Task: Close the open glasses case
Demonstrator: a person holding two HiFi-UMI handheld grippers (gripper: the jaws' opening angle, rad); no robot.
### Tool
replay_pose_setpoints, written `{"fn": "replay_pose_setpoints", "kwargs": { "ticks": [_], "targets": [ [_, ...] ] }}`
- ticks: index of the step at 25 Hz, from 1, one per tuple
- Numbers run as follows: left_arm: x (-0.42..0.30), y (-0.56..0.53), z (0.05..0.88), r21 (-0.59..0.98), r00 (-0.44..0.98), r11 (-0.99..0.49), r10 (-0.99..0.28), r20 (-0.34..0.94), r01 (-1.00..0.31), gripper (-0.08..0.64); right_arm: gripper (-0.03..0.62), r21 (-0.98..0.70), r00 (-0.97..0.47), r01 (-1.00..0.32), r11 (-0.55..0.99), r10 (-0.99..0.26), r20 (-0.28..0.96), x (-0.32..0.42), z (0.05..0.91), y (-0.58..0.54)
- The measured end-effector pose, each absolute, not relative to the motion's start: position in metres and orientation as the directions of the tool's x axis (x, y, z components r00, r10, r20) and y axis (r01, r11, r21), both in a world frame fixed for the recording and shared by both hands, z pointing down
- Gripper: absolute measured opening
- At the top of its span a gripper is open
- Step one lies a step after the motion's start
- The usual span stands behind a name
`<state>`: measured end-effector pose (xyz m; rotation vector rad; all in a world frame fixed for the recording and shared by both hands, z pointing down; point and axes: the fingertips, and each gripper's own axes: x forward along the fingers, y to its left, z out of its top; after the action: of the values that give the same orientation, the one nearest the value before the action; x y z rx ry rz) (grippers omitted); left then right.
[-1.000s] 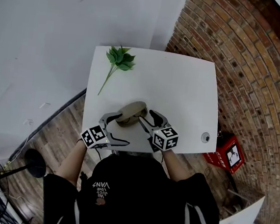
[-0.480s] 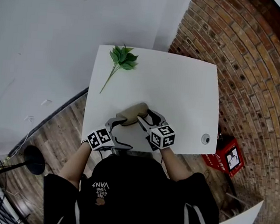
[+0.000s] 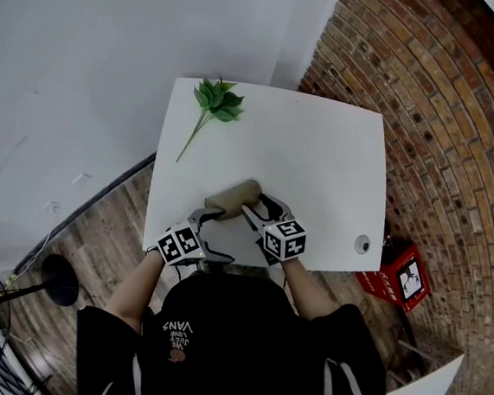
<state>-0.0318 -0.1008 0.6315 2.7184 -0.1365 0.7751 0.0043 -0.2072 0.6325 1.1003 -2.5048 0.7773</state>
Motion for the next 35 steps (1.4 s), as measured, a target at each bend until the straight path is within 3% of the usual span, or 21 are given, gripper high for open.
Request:
{"fn": "replay_pose_setpoints", "kwargs": {
  "ticks": [15,19,35],
  "targets": [
    [-0.032,-0.101,0.653,0.2,0.771,-0.96,-0.026,0.636,-0.197,0.521,0.255,-0.319,-0.642,-0.761,0.566,-0.583,0.498,0.006,0.644,-0.212],
    [-0.032,-0.105,0.649,0.195,0.779,-0.959,-0.04,0.626,-0.206,0.479,0.255,-0.313,-0.64,-0.762,0.566,-0.586,0.498,0.006,0.644,-0.211],
    [-0.038,-0.103,0.635,0.207,0.816,-0.957,-0.05,0.576,-0.205,0.482,0.258,-0.329,-0.592,-0.806,0.493,-0.646,0.482,0.012,0.633,-0.199]
  ]
}}
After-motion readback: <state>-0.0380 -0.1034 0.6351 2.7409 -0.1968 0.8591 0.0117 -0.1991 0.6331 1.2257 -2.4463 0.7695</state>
